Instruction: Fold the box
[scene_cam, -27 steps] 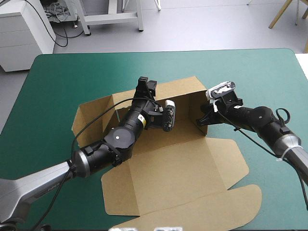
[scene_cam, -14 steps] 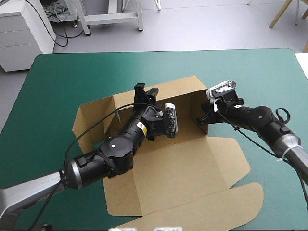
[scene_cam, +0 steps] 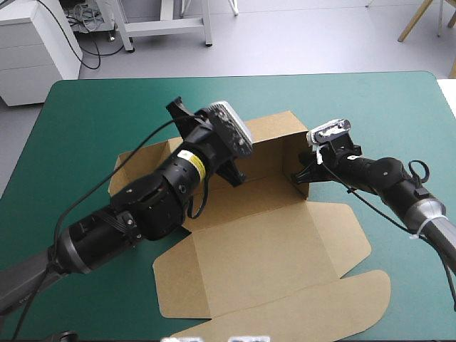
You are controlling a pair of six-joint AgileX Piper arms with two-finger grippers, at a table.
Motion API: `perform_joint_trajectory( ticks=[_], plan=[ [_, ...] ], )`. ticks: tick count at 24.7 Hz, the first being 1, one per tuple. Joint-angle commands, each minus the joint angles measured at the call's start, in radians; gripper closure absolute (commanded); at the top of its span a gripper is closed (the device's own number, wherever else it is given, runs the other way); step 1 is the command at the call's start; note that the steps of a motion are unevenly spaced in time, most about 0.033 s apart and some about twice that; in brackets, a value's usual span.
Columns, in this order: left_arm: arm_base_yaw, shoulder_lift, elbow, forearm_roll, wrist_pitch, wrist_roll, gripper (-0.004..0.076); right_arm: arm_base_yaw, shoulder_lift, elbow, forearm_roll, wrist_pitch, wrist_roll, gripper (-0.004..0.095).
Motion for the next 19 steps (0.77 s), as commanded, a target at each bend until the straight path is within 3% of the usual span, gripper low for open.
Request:
perform_joint_trajectory(
  ticks=[1, 9, 11, 16, 19],
  plan=[
    [0.052, -0.033, -0.138, -0.008, 0.033, 0.008, 0.0339, 0.000, -0.036, -0.029, 0.038, -0.038, 0.019, 0.0926],
    [0.352, -0.033, -0.225, -0.151, 0.255, 0.011, 0.0339, 0.000, -0.036, -0.029, 0.032, -0.040, 0.068, 0.0927],
    [0.522, -0.033, -0.225, -0.255, 0.283, 0.038, 0.0339, -0.003, -0.036, -0.029, 0.030, -0.044, 0.091, 0.0926],
    [0.839, -0.033, -0.166, -0.507, 0.261, 0.155, 0.0353, -0.007, -0.036, -0.044, 0.003, -0.045, 0.102, 0.0926],
    [1.047, -0.033, -0.030, -0.711, 0.208, 0.244, 0.0412, -0.007, -0.036, -0.062, -0.003, -0.045, 0.124, 0.0926]
  ],
)
